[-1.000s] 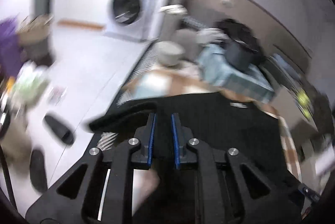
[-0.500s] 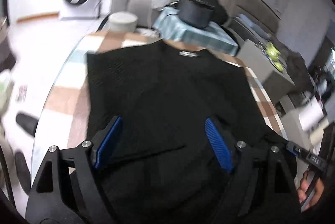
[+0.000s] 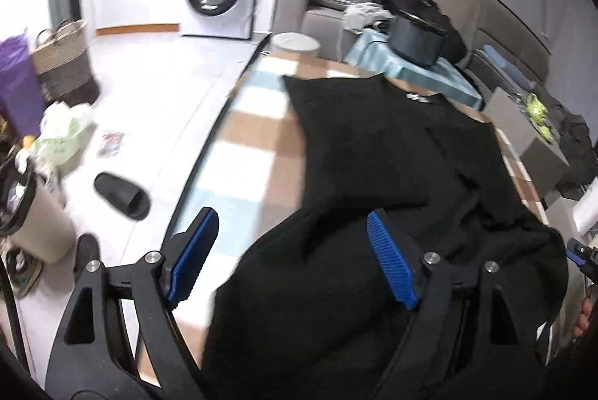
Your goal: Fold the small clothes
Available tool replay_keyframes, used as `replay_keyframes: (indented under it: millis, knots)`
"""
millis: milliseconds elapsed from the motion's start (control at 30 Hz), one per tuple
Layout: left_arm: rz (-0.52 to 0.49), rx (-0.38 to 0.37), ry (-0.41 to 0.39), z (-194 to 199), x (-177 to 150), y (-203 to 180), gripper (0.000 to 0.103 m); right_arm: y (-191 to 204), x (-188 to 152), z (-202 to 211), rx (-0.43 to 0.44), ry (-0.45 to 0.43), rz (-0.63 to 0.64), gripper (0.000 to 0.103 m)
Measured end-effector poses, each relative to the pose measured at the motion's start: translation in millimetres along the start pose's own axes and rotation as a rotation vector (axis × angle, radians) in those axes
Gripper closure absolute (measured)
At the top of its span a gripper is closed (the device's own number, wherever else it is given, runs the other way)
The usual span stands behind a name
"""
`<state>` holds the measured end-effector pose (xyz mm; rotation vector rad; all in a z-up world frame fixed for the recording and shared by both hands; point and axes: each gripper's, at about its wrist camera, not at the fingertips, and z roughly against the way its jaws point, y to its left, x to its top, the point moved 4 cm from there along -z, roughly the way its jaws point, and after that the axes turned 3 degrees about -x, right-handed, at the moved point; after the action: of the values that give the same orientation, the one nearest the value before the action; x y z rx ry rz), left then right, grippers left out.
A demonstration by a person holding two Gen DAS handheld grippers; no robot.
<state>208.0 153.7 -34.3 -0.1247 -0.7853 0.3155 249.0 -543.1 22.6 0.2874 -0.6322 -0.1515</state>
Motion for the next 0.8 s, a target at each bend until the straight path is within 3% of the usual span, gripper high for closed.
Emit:
replay_keyframes:
  millis: [67,167,300,667,800]
  knots:
    - [0.022,0.018,0.028,4,-15,16,0.023,-11,-7,-1,-0.006,0.030,0.000,0.048]
    - [0.057,0.043,0.063,6,-36,33,0.023,-15,-20,-4,0.061,0.094,-0.017,0.048]
    - [0.076,0.054,0.072,13,-54,43,0.023,-4,-35,-2,0.084,0.124,0.052,0.048]
    - [0.082,0.031,0.059,21,-59,27,0.023,4,-88,43,-0.081,0.161,0.163,0.048]
    - [0.033,0.027,0.029,28,-52,20,0.023,16,-106,38,-0.090,0.190,0.114,0.048]
